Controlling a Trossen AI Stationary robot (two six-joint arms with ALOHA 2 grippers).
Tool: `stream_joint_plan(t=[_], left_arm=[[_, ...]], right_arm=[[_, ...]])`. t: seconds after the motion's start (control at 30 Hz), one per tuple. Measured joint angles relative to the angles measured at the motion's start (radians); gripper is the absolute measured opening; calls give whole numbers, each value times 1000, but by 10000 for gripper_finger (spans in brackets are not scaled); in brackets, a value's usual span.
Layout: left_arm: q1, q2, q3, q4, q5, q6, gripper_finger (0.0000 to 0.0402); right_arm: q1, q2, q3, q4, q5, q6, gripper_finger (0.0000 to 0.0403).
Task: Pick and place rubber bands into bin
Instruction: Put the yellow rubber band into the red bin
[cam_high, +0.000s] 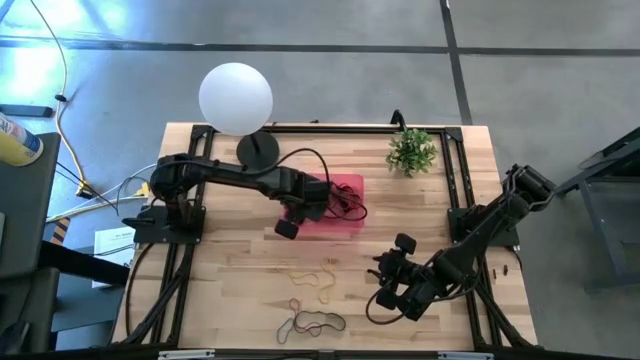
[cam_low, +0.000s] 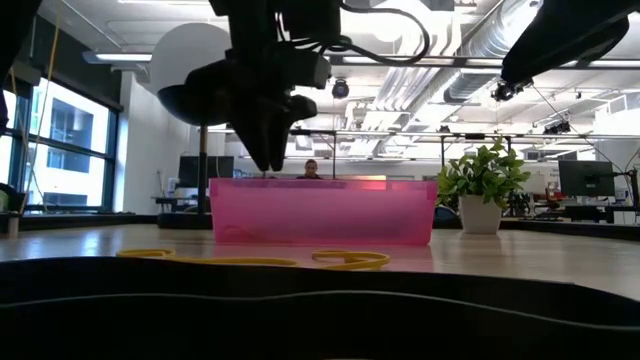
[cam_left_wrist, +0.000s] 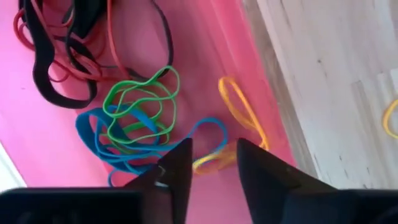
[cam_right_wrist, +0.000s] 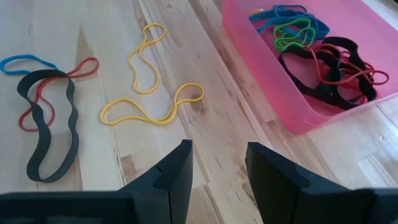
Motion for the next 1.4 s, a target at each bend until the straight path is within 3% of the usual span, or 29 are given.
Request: stream_joint_plan(t=[0.2, 0.5, 0.87, 1.03, 1.4], left_arm=[[-38, 0, 15, -19, 52, 0, 163], [-232, 0, 46, -6, 112, -71, 170], [-443, 0, 45, 19, -75, -235, 170], [-454, -1, -21, 59, -99, -302, 170], [-453, -1, -240, 264, 15, -371, 170]], right_arm=[[-14, 0, 0, 0, -14, 0, 139], [-16, 0, 0, 1, -3, 0, 139], [-51, 2, 0, 0, 8, -51, 139], [-75, 2, 0, 5, 0, -56, 139], [-80, 2, 0, 36, -27, -94, 139]])
